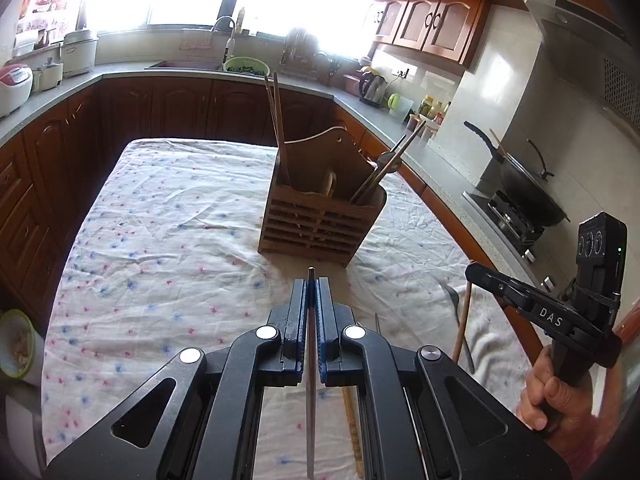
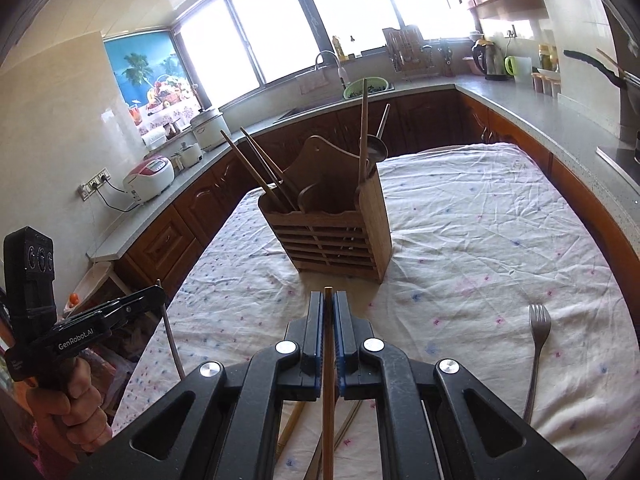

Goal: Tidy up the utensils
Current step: 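Lift both held chopsticks and lower them into the wooden holder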

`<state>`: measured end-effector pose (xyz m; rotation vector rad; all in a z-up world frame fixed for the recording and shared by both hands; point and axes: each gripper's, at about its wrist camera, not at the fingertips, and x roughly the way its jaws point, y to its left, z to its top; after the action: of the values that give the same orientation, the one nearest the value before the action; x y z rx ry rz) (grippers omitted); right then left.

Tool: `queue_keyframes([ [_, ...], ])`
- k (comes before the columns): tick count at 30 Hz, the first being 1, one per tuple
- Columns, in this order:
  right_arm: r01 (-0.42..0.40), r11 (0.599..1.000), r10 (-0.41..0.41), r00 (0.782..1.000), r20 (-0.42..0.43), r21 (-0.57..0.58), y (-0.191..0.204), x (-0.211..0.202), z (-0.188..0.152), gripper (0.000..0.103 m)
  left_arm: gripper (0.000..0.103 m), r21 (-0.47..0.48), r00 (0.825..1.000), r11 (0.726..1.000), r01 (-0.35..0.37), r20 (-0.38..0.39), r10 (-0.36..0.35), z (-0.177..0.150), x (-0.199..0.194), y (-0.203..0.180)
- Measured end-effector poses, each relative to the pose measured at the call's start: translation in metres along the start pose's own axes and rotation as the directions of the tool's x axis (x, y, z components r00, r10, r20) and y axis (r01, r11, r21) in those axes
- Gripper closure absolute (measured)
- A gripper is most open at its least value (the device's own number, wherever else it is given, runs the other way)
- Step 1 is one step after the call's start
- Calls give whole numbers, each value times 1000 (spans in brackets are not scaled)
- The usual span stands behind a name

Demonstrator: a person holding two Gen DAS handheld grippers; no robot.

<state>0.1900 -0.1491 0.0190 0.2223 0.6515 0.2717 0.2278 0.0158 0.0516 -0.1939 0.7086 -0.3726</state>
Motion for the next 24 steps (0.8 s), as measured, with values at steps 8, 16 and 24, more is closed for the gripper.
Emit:
queue_keyframes([
  [8, 1, 999, 2, 998, 66, -46, 14, -21, 12, 98, 100, 3, 997, 1000, 5, 75, -5, 9, -26, -1],
  [16, 4, 998, 3, 994, 106, -67, 21, -26, 23, 98, 100, -10, 994, 1000, 1, 113, 0, 16, -34, 0],
  [24, 8, 997, 5, 986, 169, -78, 24, -30, 43, 98, 100, -1, 985, 1000, 8, 175, -7, 36, -41, -3],
])
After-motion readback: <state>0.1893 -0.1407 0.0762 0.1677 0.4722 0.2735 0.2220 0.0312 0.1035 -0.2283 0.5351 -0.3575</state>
